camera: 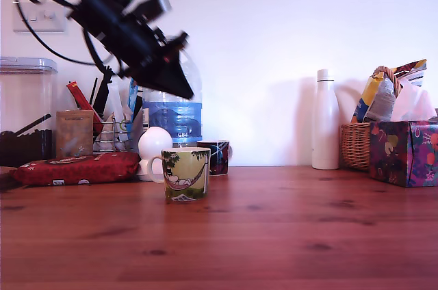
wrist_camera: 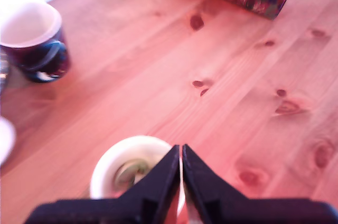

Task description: Pick up the coffee capsules from the table one by one and drop them inside the nearest coffee cup

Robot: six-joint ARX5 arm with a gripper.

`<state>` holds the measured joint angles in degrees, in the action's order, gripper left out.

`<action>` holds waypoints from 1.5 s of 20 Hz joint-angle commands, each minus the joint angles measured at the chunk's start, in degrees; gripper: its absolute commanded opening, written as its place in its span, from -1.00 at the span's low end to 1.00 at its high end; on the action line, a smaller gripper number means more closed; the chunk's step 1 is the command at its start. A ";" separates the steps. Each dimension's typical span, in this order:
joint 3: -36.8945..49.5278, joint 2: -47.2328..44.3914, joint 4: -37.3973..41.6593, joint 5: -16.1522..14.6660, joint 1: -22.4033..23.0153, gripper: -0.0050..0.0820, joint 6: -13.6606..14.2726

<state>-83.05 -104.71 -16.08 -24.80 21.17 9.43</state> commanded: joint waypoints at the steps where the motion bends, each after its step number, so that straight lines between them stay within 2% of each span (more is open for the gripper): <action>1: 4.66 2.78 1.51 -0.22 -1.33 -0.93 0.44; 4: 12.74 8.70 5.62 0.02 -3.78 -0.93 -2.23; 9: 27.23 19.76 12.96 2.60 -7.82 -0.93 -5.75; 15: 43.04 30.12 20.50 2.86 -15.06 -0.93 -10.91; 20: 56.04 40.41 25.05 4.44 -18.27 -0.93 -14.43; 25: 65.70 54.66 24.24 7.06 -18.69 -0.93 -17.00; 28: 68.02 63.93 19.39 9.07 -18.64 -0.93 -17.44; 30: 68.02 69.20 15.43 9.38 -18.64 -0.93 -17.44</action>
<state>-16.27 -36.62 -0.10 -15.46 2.59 -7.60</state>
